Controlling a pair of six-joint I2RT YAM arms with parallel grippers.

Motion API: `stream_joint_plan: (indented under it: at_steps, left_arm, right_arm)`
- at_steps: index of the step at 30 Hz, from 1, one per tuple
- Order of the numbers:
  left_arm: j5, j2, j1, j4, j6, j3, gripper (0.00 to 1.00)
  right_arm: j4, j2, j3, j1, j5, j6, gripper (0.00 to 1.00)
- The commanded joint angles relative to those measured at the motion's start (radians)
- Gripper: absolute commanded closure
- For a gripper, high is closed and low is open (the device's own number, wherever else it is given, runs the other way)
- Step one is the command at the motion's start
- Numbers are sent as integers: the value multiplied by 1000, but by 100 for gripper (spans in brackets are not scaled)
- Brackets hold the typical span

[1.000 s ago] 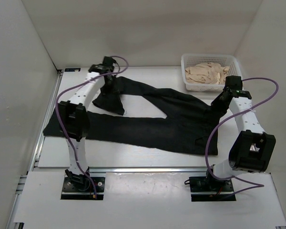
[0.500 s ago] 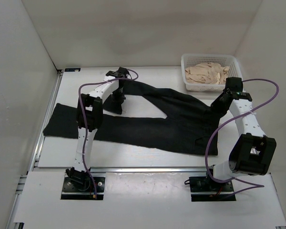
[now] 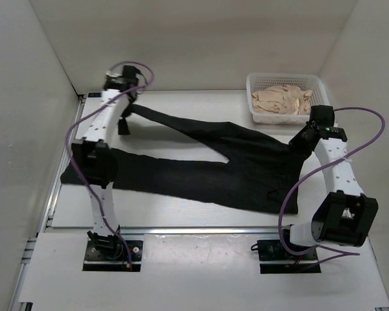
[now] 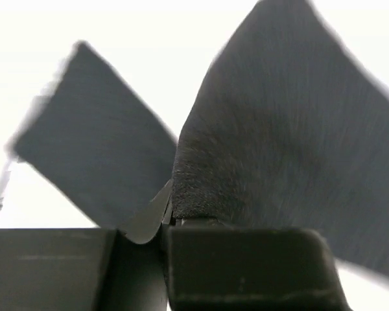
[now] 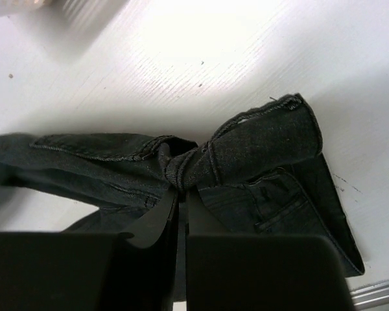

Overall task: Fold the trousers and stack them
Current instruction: Flatten the trousers out

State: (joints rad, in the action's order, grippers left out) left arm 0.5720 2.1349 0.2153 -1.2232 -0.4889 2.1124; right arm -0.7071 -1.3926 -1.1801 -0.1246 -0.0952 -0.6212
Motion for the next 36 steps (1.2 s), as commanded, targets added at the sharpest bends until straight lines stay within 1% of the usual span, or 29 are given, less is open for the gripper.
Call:
stream_joint_plan:
  at_steps: [1,5,9,12,16,17,20,22,23,24,25,26,27,28,29,30,31,32,33,34,35,36]
  left_arm:
    - [109,-219,-99,-30,1,-12,90]
    - [109,-311,-181,-30,30,-32,90]
    - [85,-406,-237,-30,58,-54,90]
    - [59,-428,-267,-30,79,-80,90]
    - [32,-432,-267,-9,101,-97,90]
    - [5,-420,-267,-9,121,-97,90]
    - [5,-327,-257,-9,133,-45,90]
    - [5,-207,-244,-9,153,49,90]
    - [5,-157,-235,-9,165,93,90]
    - [-4,-95,-235,-34,185,239,90]
    - [-4,39,-235,-35,199,329,90]
    - [5,116,-235,-35,211,436,82]
    - [15,191,-235,-45,220,654,53]
    - [15,259,-235,-15,220,687,21]
    - [15,260,-235,22,230,672,0]
    - [15,229,-235,54,198,579,0]
    - [-1,155,-246,121,182,513,0]
    - [-39,120,-258,148,170,456,0]
    - [-117,93,-292,166,142,383,0]
    - [-151,62,-307,166,133,367,0]
    - [-179,62,-321,166,133,366,0]
    - [-202,53,-332,166,133,366,13]
  right_arm:
    - [-38,84,-49,-9,-34,15,99]
    - [-63,168,-27,-9,-83,15,99]
    - [-110,236,0,-18,-119,6,99]
    - [-120,283,13,-18,-133,6,99]
    - [-129,297,13,-18,-155,6,99]
    - [-129,297,2,-18,-165,6,99]
    - [-94,222,-36,-18,-166,6,99]
    - [-60,132,-65,-18,-166,-3,99]
    - [-28,95,-111,-18,-166,-3,99]
    - [-11,13,-142,-18,-155,-3,99]
    - [10,-34,-174,-18,-155,6,99]
    - [64,-84,-209,-18,-134,47,89]
    - [64,-205,-322,-18,-123,57,76]
    - [17,-268,-405,-18,-123,57,58]
    - [-73,-316,-479,-18,-123,57,46]
    - [-89,-357,-536,-18,-148,57,40]
    - [-89,-358,-520,-7,-164,57,36]
    - [-47,-317,-488,-7,-164,57,31]
    - [-31,-300,-451,-7,-176,57,29]
    - [-22,-284,-381,-7,-176,48,29]
    - [-11,-263,-351,-7,-176,48,29]
    - [-11,-263,-328,-7,-176,48,29]
